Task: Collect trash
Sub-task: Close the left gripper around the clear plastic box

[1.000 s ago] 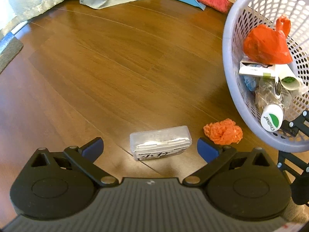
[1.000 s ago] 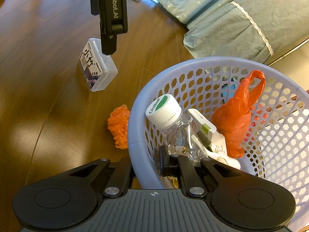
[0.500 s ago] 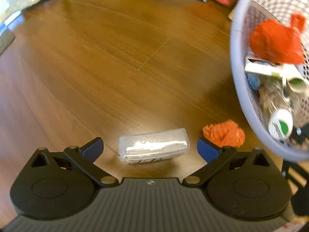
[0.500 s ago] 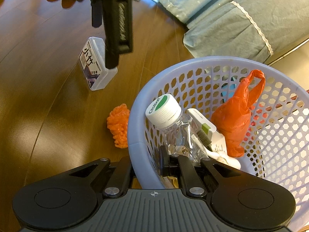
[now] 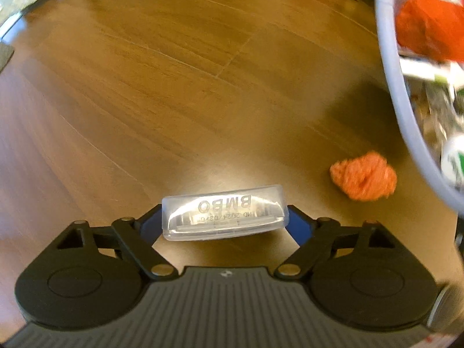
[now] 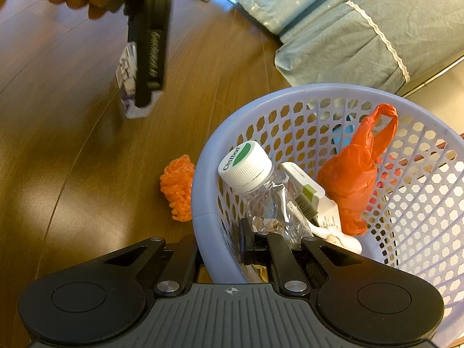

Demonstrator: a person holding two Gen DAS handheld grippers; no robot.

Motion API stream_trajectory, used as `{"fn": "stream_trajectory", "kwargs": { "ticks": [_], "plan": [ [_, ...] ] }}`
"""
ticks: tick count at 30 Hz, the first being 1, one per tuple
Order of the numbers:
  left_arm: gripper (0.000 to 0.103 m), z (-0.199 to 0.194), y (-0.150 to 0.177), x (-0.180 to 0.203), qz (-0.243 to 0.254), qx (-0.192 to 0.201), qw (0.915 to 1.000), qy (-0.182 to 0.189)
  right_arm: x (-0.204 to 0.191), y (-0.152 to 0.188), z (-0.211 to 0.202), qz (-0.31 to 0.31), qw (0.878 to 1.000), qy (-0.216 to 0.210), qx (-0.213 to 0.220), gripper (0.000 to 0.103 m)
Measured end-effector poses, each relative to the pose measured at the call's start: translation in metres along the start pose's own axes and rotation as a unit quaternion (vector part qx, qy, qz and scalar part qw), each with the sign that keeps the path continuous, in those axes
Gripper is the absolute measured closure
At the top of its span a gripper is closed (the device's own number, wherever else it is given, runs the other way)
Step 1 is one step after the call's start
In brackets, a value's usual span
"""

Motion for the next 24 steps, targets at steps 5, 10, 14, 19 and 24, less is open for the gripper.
{"fn": "stream_trajectory", "kwargs": {
  "ticks": [5,10,14,19,24],
  "plan": [
    [0.019,-0.003,0.014,-0.005,0.087,-0.003,0.9962,-0.003,0.000,0.000,0.000,-0.001,1.000,0.000,0.000,0.098],
    [0.016,-0.008,0.029,-0.016,0.109,0.001,0.9941,0.005,0.000,0.001,0.001,-0.002,1.000,0.001,-0.001,0.098],
    [0.011,-0.011,0.032,-0.023,0.077,0.008,0.9970,0.006,0.000,0.001,0.002,-0.003,1.000,0.001,-0.002,0.098],
    [0.010,-0.011,0.030,-0.029,0.034,0.009,0.9993,0.009,0.000,0.001,0.002,-0.003,1.000,0.001,-0.002,0.098],
    [0.010,-0.007,0.023,-0.026,0.048,0.004,0.9988,0.003,0.000,0.001,0.002,-0.003,1.000,0.001,-0.002,0.098]
  ]
}}
Point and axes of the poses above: each gripper's, at about its wrist camera, not at the fingertips, and z roughly the way its jaws point, x to its right, y to its underside, the point moved 1 cm from there along z, roughly the way its jaws point, and after that the axes turned 7 degrees about -y, right-handed, at the moved point
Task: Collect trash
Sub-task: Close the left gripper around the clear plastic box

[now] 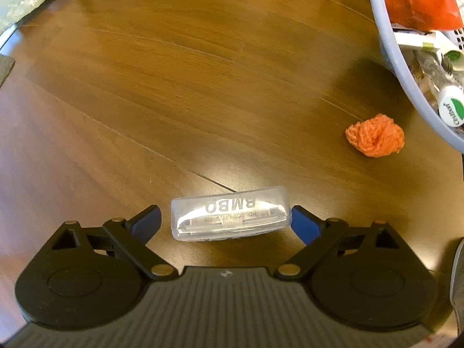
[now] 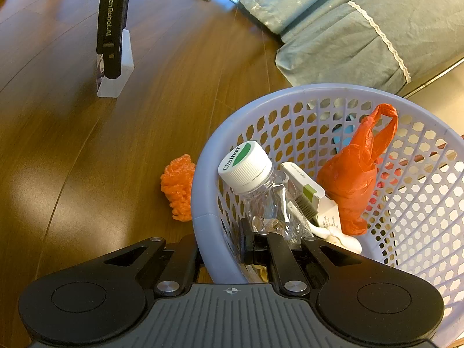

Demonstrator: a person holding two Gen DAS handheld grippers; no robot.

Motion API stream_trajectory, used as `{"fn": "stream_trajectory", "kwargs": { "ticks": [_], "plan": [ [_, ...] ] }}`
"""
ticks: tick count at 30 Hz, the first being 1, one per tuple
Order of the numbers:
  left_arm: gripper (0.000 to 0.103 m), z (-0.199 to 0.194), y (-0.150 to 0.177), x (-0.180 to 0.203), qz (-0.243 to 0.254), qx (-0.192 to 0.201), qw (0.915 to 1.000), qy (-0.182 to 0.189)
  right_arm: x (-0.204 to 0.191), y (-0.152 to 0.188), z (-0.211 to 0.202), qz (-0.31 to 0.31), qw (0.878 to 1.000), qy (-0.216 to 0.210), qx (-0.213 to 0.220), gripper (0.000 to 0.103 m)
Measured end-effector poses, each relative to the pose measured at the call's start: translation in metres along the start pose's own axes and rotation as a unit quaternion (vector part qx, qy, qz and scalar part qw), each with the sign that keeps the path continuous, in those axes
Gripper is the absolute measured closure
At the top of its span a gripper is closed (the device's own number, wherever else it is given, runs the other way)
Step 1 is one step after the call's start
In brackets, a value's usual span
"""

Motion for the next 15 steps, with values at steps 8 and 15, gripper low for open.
{"fn": "stream_trajectory", "kwargs": {
  "ticks": [8,15],
  "plan": [
    [0.010,-0.006,-0.001,-0.016,-0.034,-0.015,0.9992,0.015,0.000,0.000,0.000,0.000,1.000,0.000,0.000,0.098],
    [0.017,0.002,-0.001,-0.015,-0.043,-0.032,0.9983,0.021,0.001,-0.001,0.001,0.000,1.000,0.000,-0.001,0.098]
  ]
}}
Point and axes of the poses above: each gripper's, at about its wrist camera, not at the fingertips, and z roughly the way its jaws point, x to its right, y to its underside, the point moved 1 cm from there along z, roughly the way its jaws point, and after that the axes turned 7 degrees about -y, right-handed, at the moved point
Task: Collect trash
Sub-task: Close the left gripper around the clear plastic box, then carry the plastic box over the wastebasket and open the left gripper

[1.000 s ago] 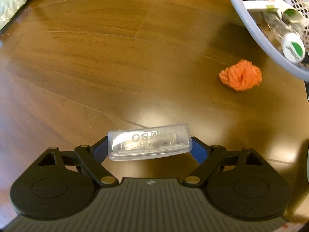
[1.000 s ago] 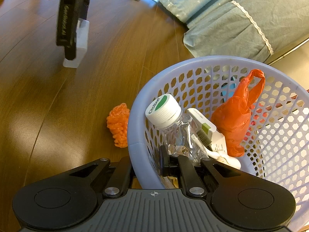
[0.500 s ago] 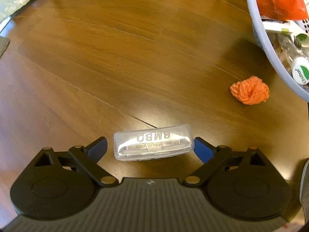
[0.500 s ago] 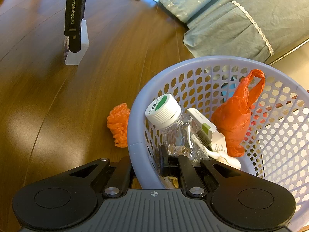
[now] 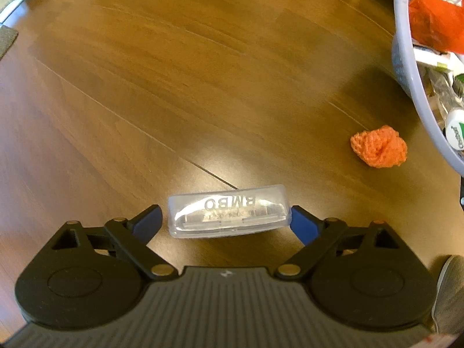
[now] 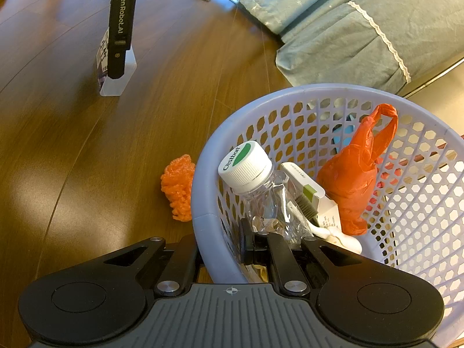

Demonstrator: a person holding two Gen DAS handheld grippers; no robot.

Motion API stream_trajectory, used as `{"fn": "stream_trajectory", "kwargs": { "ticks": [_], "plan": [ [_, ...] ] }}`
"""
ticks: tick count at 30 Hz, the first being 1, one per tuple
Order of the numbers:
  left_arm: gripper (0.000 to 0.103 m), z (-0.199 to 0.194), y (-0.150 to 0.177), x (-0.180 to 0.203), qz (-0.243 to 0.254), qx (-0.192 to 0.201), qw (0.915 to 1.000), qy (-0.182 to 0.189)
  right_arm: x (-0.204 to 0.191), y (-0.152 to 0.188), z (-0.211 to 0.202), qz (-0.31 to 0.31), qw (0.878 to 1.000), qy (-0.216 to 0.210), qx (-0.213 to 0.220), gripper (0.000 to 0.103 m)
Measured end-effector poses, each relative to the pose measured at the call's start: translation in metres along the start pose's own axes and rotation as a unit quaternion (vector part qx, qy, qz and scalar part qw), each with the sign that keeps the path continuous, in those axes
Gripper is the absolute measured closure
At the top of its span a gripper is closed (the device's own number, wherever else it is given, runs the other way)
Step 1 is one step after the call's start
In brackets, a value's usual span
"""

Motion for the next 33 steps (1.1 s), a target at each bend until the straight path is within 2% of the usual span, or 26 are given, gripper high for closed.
{"fn": "stream_trajectory", "kwargs": {
  "ticks": [5,13,23,30,33],
  "plan": [
    [0.020,-0.001,0.001,0.001,0.018,-0.003,0.9998,-0.004,0.000,0.000,0.000,-0.001,1.000,0.000,0.000,0.098],
    [0.020,-0.014,0.008,0.001,0.083,0.012,0.9964,-0.015,0.000,0.000,0.000,-0.001,1.000,0.000,0.000,0.098],
    [0.020,-0.043,0.016,0.006,0.183,0.041,0.9820,-0.022,0.000,0.000,0.002,-0.002,1.000,0.000,-0.001,0.098],
    [0.020,-0.065,0.014,0.006,0.218,0.062,0.9739,-0.014,0.000,0.000,0.002,-0.002,1.000,0.000,-0.001,0.098],
    [0.020,-0.076,0.014,0.012,0.246,0.085,0.9656,-0.010,0.000,0.000,0.002,-0.002,1.000,0.000,-0.001,0.098]
  ]
}}
Point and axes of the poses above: each gripper's, at about its wrist camera, not at the fingertips, and z roughly the way its jaws point, x to its right, y to its underside, the point moved 1 cm from there along z, roughly the way its jaws point, and after that the axes turned 7 degrees about -y, right-handed, at the moved point
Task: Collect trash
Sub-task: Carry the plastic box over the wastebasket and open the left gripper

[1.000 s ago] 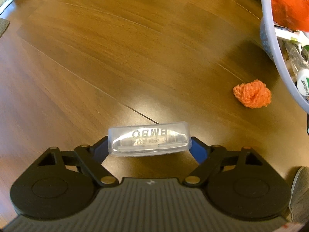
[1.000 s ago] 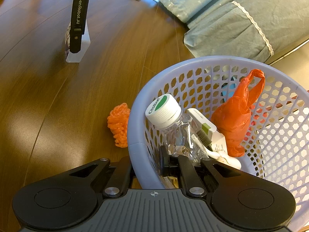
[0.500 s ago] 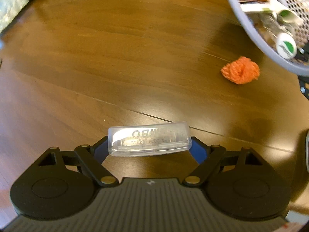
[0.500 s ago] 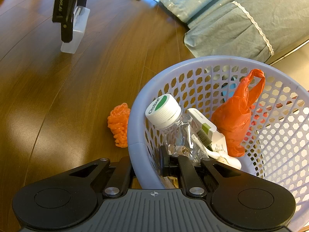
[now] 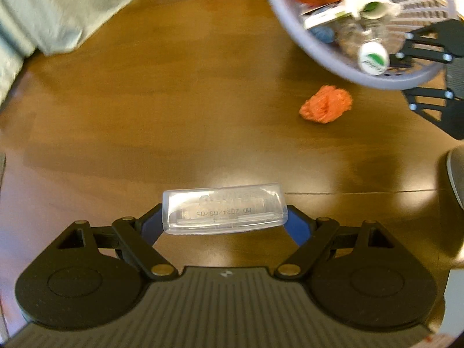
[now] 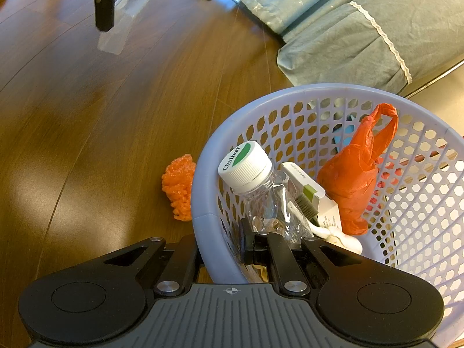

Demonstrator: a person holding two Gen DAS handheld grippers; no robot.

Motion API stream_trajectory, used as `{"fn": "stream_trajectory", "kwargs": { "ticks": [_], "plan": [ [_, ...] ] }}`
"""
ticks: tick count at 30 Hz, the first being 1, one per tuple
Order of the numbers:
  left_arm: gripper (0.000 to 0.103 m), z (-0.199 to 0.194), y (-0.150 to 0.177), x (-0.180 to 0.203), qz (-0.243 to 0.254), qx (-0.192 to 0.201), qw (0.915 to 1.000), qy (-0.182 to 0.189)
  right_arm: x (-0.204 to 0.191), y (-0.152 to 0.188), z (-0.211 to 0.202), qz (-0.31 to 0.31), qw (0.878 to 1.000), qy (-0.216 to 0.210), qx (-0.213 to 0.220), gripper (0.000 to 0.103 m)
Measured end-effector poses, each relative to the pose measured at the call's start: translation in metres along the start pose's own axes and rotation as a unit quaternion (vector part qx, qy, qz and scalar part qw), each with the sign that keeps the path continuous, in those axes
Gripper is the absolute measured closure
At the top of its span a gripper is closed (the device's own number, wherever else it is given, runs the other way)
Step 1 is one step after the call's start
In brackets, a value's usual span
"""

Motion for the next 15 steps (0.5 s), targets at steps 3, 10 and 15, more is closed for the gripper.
{"fn": "stream_trajectory", "kwargs": {
  "ticks": [3,10,15],
  "plan": [
    [0.020,-0.010,-0.004,0.007,0.035,0.024,0.9991,0.002,0.000,0.000,0.000,0.000,1.000,0.000,0.000,0.098],
    [0.020,-0.021,-0.011,0.020,0.070,0.046,0.9964,0.008,0.000,0.000,0.000,0.000,1.000,0.000,0.000,0.098],
    [0.020,-0.030,-0.016,0.022,0.074,0.057,0.9954,0.021,0.000,0.000,0.000,0.000,1.000,0.000,0.001,0.098]
  ]
}}
Point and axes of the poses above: each gripper's, at about its wrist camera, not at the fingertips, and z roughly the way its jaws point, x to its right, y to its underside, the point moved 1 cm from there along z, roughly the way its jaws point, and after that the axes turned 7 degrees about -y, right-handed, at the moved point
